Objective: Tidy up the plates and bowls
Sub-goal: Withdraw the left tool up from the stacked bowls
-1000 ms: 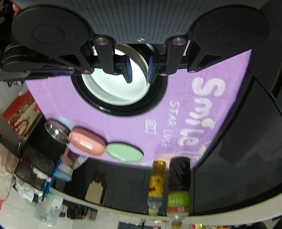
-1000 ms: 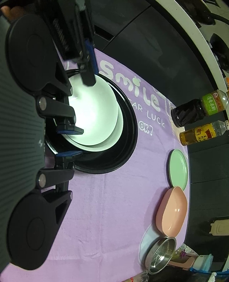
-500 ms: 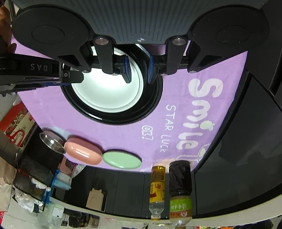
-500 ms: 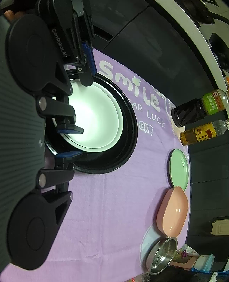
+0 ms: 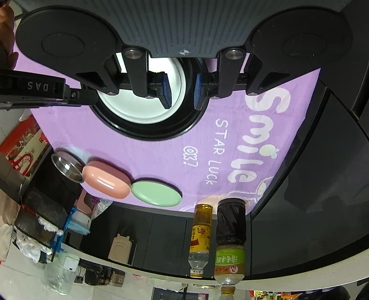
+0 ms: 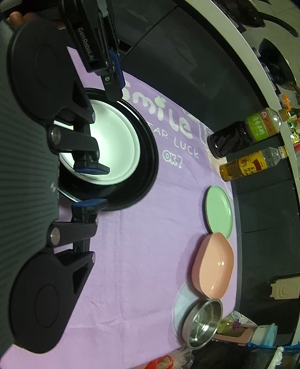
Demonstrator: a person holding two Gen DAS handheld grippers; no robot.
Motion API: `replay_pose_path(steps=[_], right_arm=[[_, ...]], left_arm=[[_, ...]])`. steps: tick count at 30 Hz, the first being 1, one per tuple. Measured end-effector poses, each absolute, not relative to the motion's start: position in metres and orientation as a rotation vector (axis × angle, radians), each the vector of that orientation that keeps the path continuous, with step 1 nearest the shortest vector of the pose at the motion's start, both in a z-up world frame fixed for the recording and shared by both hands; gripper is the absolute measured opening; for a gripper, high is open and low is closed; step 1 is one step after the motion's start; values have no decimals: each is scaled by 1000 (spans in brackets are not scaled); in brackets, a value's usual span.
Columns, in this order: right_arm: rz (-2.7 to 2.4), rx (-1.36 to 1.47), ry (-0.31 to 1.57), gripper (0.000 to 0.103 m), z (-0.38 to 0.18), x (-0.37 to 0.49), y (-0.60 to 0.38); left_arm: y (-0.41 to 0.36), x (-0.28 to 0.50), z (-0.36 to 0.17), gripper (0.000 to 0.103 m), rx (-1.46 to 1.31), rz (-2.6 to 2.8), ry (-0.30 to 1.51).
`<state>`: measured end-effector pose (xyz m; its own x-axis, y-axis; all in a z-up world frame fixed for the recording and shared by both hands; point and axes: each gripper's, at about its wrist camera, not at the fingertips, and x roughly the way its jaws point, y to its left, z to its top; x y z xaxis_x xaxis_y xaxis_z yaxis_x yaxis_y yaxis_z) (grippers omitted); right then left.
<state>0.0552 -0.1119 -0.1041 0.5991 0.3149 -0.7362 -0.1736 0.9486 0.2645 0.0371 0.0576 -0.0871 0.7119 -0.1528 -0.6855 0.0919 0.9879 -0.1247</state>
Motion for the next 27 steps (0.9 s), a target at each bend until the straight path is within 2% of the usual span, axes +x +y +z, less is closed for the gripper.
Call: replay_pose_path(steps=[3,27], right_arm=[[279,198,877,35,-102,57,-118],[246,220,888,35,-107,90,-138]], left_arm=[[57,42,-86,20,-89,-137,764],[49,101,-77,21,-47,-81,765]])
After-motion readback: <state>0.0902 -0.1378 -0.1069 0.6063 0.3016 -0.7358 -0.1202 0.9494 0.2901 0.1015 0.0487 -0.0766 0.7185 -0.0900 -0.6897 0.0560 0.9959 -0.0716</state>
